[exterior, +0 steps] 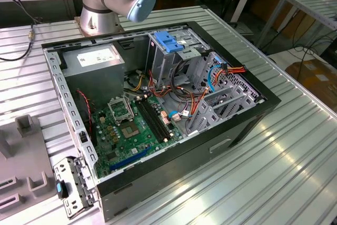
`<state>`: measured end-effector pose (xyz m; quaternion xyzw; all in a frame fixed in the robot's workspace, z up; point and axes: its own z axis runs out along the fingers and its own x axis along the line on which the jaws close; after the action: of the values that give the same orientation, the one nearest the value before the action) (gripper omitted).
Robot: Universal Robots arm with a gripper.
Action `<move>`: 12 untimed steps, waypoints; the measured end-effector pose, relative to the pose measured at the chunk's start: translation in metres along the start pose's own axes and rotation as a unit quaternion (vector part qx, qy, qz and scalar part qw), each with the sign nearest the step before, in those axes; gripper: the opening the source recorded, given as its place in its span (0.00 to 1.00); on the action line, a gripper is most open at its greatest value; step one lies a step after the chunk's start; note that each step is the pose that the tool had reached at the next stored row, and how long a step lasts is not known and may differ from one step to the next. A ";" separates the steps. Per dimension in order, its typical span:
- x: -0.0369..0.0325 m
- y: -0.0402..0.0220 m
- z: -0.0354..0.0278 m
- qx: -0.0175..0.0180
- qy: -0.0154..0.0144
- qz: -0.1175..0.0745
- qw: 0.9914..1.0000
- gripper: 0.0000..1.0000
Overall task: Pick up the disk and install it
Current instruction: 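Pick up the disk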
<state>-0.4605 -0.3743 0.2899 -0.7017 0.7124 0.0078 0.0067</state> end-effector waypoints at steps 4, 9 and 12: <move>-0.0023 0.0000 0.0021 0.000 -0.001 0.000 1.000 0.60; -0.0024 0.0006 -0.0023 0.001 -0.001 0.000 1.000 0.60; -0.0031 0.0007 -0.0034 0.000 -0.001 0.000 1.000 0.60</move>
<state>-0.4612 -0.3713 0.2934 -0.7016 0.7125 0.0084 0.0079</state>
